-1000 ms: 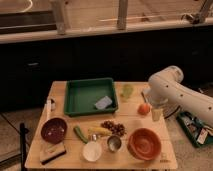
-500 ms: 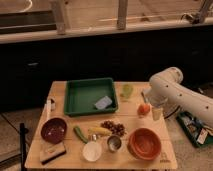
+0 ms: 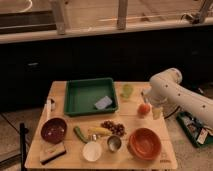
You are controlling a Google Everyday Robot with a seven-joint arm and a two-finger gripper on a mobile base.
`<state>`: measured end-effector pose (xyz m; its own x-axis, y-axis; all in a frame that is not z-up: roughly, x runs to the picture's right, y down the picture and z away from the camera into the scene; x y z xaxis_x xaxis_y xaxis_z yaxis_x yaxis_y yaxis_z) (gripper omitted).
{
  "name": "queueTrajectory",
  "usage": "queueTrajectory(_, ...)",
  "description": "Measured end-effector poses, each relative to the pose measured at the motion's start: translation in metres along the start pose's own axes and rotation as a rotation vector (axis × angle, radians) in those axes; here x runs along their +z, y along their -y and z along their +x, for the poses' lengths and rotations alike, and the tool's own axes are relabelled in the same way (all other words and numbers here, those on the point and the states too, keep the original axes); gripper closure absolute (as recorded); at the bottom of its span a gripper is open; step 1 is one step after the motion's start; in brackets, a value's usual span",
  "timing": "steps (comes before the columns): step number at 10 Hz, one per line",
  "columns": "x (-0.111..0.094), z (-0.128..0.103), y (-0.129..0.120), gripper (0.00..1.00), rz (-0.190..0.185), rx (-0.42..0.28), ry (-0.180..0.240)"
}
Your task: Place apple in paper cup
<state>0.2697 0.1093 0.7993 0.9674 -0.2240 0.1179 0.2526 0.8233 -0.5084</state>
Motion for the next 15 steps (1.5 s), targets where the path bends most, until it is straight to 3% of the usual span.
queueTrajectory(9, 0.037, 0.015, 0.014, 0.20, 0.005, -0.098, 0.058)
queueTrajectory(15, 0.051, 0.017, 0.021, 0.20, -0.004, -0.178, 0.092)
